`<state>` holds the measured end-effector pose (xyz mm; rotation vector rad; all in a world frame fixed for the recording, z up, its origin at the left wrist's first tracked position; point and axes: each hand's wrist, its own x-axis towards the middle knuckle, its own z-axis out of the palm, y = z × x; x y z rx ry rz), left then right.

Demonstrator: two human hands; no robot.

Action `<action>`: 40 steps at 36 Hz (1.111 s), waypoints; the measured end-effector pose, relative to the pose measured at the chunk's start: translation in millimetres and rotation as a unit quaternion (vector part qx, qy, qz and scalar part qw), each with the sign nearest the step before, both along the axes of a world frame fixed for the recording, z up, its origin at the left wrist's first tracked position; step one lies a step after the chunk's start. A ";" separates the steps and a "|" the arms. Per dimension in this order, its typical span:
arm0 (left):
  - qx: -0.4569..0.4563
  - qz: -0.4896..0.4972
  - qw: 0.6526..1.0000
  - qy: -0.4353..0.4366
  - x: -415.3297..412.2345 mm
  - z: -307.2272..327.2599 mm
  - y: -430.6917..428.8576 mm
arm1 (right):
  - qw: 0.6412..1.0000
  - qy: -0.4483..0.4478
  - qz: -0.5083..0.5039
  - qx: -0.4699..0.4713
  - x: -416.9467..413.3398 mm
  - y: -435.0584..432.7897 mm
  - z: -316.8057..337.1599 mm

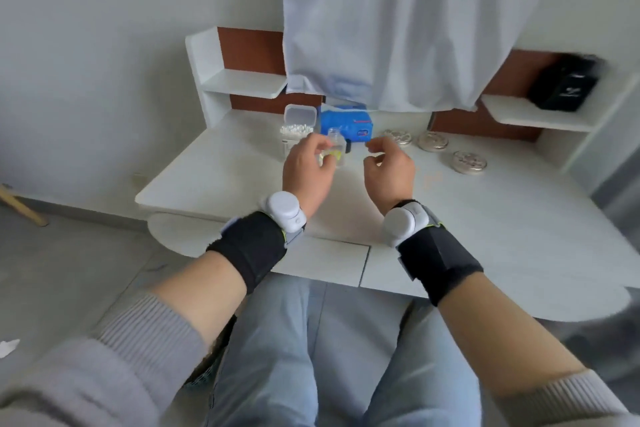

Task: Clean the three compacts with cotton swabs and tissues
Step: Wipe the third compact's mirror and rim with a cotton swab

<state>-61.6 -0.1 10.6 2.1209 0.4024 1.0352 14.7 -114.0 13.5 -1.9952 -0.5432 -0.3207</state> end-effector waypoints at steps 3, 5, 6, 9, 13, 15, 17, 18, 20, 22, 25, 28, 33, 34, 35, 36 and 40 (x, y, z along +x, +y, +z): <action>-0.005 -0.048 0.999 0.016 29.6 -2.7 -28.7 | 0.998 0.010 -0.058 -0.009 27.9 -35.4 -2.7; -0.001 -0.072 0.997 0.033 46.4 -4.9 -45.2 | 0.996 0.018 -0.090 -0.010 46.0 -56.8 -6.7; 0.000 -0.084 0.996 0.037 54.0 -5.2 -52.4 | 0.994 0.019 -0.103 -0.012 54.2 -66.7 -9.0; -0.004 -0.112 0.993 0.047 74.2 -6.2 -69.5 | 0.990 0.024 -0.138 -0.030 76.2 -91.9 -16.2; -0.001 -0.126 0.990 0.064 96.2 -10.1 -81.3 | 0.983 0.014 -0.178 -0.048 105.1 -113.9 -21.0; -0.003 -0.129 0.989 0.066 101.3 -11.2 -82.8 | 0.980 0.012 -0.188 -0.070 114.9 -120.5 -22.1; -0.012 -0.131 0.989 0.072 108.3 -12.0 -82.3 | 0.979 0.027 -0.184 -0.085 124.8 -125.0 -23.3; -0.018 -0.132 0.988 0.074 110.9 -12.8 -81.0 | 0.978 0.034 -0.179 -0.097 129.3 -126.4 -24.1; -0.032 -0.133 0.988 0.071 115.4 -14.7 -76.6 | 0.975 0.048 -0.172 -0.133 136.0 -127.7 -25.5; -0.040 -0.131 0.989 0.064 118.7 -17.1 -70.4 | 0.972 0.069 -0.167 -0.152 140.1 -127.3 -26.5; -0.055 -0.128 0.989 0.047 121.1 -18.2 -61.7 | 0.967 0.095 -0.165 -0.169 141.6 -126.2 -25.5; -0.066 -0.129 0.989 0.021 122.0 -19.4 -54.0 | 0.965 0.095 -0.164 -0.184 141.7 -126.0 -25.7; -0.108 -0.136 0.985 -0.005 124.8 -26.1 -44.6 | 0.966 0.091 -0.163 -0.178 140.1 -126.8 -23.0; -0.111 -0.140 0.984 -0.001 125.3 -26.0 -44.6 | 0.968 0.090 -0.159 -0.171 139.2 -127.4 -21.3; -0.111 -0.141 0.984 0.003 125.0 -26.4 -44.4 | 0.971 0.091 -0.153 -0.159 137.1 -126.7 -20.6; -0.112 -0.143 0.983 0.006 124.2 -26.5 -44.0 | 0.974 0.090 -0.151 -0.145 134.8 -125.3 -20.4; -0.131 -0.156 0.979 0.031 124.7 -27.5 -41.1 | 0.984 0.080 -0.119 -0.104 124.2 -115.9 -18.3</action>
